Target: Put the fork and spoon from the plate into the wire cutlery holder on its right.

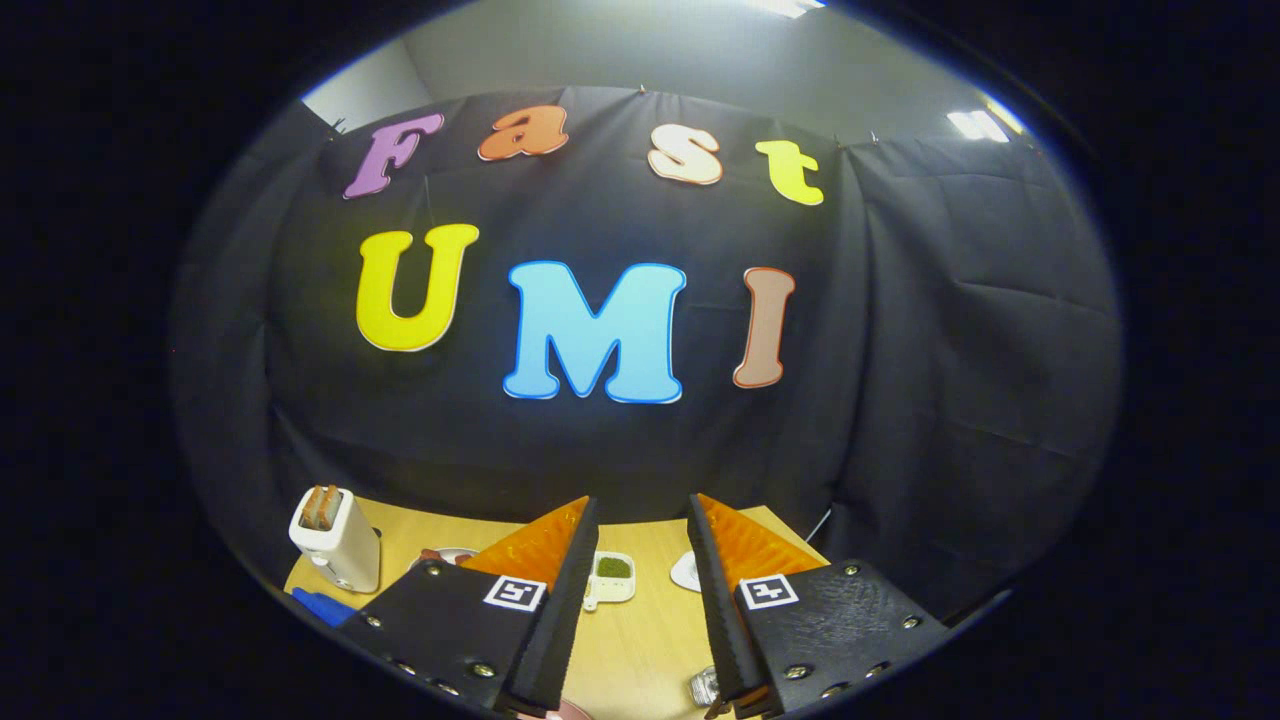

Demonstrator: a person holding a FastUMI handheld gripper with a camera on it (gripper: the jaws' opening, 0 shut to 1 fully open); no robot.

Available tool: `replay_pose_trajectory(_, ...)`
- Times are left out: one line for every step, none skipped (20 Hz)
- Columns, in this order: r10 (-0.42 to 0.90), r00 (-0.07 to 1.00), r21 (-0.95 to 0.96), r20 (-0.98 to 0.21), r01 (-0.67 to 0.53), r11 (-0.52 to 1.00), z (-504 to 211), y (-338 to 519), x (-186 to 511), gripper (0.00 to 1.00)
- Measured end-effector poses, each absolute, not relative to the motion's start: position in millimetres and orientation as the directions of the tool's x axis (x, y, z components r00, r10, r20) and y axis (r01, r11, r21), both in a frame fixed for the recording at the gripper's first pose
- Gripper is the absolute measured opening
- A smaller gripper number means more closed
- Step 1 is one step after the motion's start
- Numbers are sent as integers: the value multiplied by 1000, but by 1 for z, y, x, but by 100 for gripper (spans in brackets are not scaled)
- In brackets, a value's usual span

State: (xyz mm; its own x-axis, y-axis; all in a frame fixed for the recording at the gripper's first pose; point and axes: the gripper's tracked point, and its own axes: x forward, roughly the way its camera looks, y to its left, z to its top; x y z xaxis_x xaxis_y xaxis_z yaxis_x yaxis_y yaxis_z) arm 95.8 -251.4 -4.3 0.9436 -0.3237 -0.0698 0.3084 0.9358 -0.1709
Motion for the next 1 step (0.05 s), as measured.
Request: replay_pose_trajectory(-308, 950, -157, -57, 297, 942, 1, -242, 95, 56)
